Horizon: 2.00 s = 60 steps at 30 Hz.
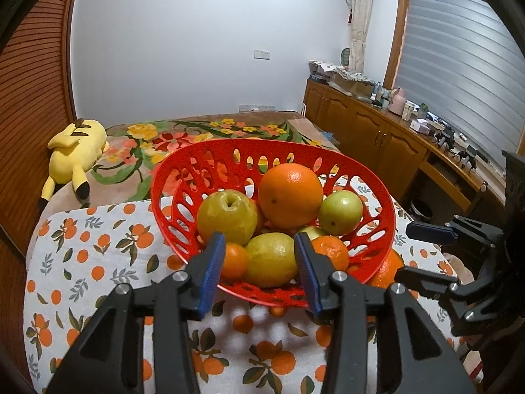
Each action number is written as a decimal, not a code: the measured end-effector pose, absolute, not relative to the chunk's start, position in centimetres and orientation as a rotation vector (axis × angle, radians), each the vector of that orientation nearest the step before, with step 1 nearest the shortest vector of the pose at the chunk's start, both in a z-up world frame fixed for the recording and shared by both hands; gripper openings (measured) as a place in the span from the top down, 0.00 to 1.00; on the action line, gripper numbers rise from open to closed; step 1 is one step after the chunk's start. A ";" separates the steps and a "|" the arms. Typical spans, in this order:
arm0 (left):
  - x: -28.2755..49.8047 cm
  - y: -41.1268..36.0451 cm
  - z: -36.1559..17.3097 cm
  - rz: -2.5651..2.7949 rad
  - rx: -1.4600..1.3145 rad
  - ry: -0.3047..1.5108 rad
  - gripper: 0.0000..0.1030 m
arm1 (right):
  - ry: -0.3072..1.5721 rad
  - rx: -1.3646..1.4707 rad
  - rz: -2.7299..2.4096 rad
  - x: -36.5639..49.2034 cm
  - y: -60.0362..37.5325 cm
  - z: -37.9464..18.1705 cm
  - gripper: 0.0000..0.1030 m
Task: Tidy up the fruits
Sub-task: 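Withdraw both tools toward the large orange and last tangerine, then grasp the last tangerine with the left tool while the right tool grasps the large orange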
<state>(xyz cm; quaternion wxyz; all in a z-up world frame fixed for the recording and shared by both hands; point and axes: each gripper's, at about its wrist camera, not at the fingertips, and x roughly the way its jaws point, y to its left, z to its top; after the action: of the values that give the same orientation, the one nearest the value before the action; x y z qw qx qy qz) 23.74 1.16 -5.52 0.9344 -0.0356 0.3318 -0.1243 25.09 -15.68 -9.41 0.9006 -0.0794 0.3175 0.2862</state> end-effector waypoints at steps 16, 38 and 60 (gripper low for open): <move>20.5 1.1 -5.5 -0.253 -0.063 0.667 0.56 | 0.744 -0.116 0.588 26.5 -16.2 -12.3 0.18; 17.6 -0.2 -9.1 -0.274 -0.079 0.728 0.56 | 0.827 -0.192 0.525 28.3 -15.4 -15.2 0.03; 17.3 -5.8 -11.8 -0.361 -0.045 0.827 0.56 | 0.794 -0.140 0.482 22.4 -20.6 -14.7 0.05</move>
<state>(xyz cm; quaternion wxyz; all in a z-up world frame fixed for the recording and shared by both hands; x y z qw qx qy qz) 17.34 -5.76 -11.78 0.8996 -0.0216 0.3998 -0.1743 22.40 -20.58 -14.66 0.8917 -0.0672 0.3825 0.2323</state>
